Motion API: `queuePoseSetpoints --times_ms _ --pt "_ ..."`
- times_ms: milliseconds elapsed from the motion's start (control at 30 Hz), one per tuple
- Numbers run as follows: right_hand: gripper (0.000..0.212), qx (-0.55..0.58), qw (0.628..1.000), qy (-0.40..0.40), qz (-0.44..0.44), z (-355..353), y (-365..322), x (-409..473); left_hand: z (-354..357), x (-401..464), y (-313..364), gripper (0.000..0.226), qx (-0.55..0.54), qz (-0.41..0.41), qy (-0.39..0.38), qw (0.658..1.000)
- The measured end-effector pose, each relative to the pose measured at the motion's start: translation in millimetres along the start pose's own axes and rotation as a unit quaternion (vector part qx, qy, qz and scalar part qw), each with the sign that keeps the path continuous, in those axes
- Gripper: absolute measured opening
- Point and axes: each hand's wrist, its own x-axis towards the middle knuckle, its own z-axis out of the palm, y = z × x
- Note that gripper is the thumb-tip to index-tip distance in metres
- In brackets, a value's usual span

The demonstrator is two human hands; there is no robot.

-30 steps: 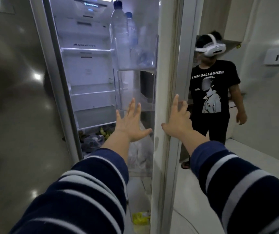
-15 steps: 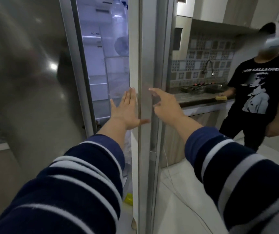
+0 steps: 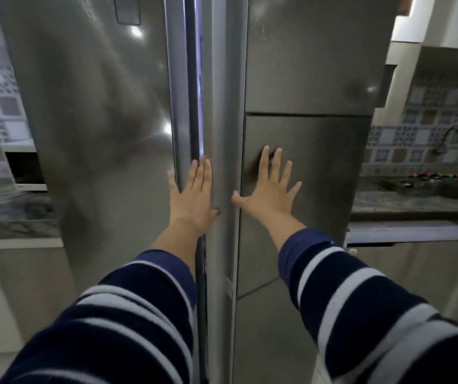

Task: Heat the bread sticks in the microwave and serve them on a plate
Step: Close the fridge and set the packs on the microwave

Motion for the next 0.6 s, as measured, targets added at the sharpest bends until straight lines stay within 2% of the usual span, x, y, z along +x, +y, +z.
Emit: queuePoseSetpoints --times_ms 267,433,600 --pt "0.12 0.0 0.997 0.045 -0.056 67 -22 59 43 66 -32 0.116 0.072 -0.081 -0.027 0.994" --pt "0.124 -0.127 0.984 0.012 -0.124 93 -9 96 67 102 -51 0.117 0.091 -0.066 -0.044 0.993" --pt "0.119 -0.184 0.974 -0.035 -0.125 113 -12 127 92 117 -68 0.132 0.071 -0.119 -0.057 0.989"
